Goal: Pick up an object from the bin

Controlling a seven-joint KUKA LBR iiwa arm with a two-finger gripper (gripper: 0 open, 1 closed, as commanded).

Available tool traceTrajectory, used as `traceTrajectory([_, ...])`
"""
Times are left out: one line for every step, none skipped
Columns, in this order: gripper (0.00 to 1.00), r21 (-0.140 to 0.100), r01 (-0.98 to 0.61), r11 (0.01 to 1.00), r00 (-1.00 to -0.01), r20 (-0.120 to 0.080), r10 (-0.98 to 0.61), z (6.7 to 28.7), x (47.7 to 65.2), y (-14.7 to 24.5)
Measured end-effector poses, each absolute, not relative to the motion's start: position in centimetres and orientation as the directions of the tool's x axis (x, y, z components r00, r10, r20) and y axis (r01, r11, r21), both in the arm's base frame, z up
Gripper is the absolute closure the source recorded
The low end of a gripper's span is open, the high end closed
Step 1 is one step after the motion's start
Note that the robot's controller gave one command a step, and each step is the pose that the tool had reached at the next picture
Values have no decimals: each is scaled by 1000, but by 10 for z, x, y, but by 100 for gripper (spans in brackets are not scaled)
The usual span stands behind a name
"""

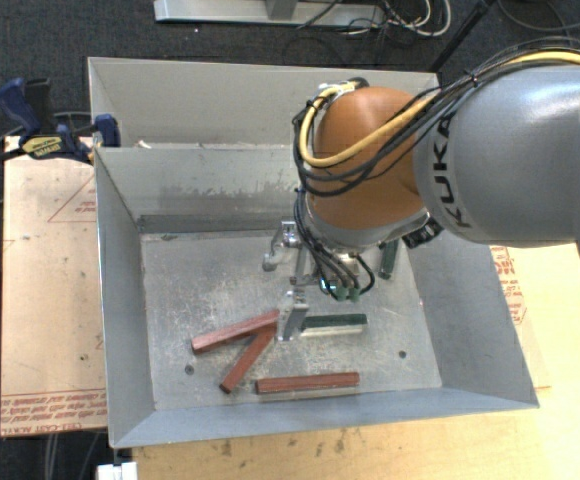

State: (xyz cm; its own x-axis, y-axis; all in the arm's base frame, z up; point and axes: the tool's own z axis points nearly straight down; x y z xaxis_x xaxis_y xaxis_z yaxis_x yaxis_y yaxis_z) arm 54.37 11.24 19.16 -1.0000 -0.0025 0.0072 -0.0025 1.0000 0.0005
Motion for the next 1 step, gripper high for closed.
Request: traceTrajectory([0, 1, 0, 1000, -1000, 0, 0, 195, 546, 112])
